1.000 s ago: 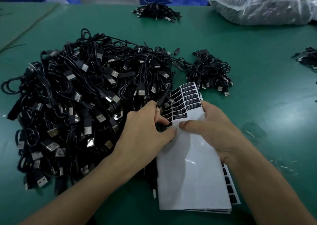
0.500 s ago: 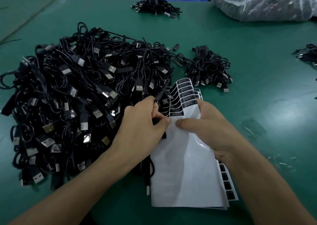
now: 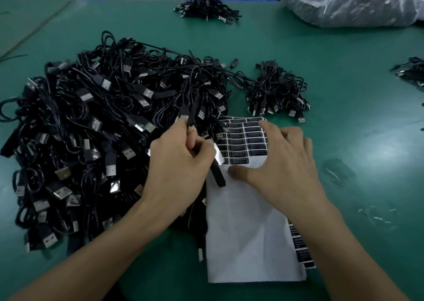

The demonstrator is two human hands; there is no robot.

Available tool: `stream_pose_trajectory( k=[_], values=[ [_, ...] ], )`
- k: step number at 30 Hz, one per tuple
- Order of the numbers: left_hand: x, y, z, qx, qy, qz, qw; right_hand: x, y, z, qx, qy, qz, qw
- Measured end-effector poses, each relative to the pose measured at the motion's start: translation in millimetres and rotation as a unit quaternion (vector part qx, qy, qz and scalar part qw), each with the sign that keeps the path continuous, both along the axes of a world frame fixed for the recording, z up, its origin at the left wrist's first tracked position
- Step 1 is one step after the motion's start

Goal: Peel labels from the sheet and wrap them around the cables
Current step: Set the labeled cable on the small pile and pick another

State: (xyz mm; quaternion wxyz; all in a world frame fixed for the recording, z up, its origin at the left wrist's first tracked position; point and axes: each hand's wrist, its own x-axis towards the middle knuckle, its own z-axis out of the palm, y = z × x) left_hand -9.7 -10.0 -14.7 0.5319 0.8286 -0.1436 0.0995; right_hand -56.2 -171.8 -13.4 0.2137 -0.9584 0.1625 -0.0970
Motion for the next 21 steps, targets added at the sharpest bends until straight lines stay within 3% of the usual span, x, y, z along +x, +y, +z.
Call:
stream_pose_trajectory(
  k=[2, 5, 8, 21],
  values=[
    [0.7, 0.5, 0.5, -0.031, 0.013, -0.004, 0.999, -0.5, 2.3, 1.1, -0.023, -0.030, 0.020, 0.999],
    [1.6, -0.4, -2.2, -0.040, 0.036, -0.016, 0.998, -0.7, 8.2, 4.7, 0.062, -0.136, 0.076, 0.986],
    [2.9, -0.4, -3.9, -0.050, 0.044, -0.013, 0.998, -1.4, 16.4, 7.5, 0.085, -0.224, 0.109, 0.965],
    [1.3, -0.5, -1.2, -0.068, 0.060, -0.022, 0.996, 0.4, 35.7, 0.9, 0.059, -0.209, 0.152, 0.964]
  ],
)
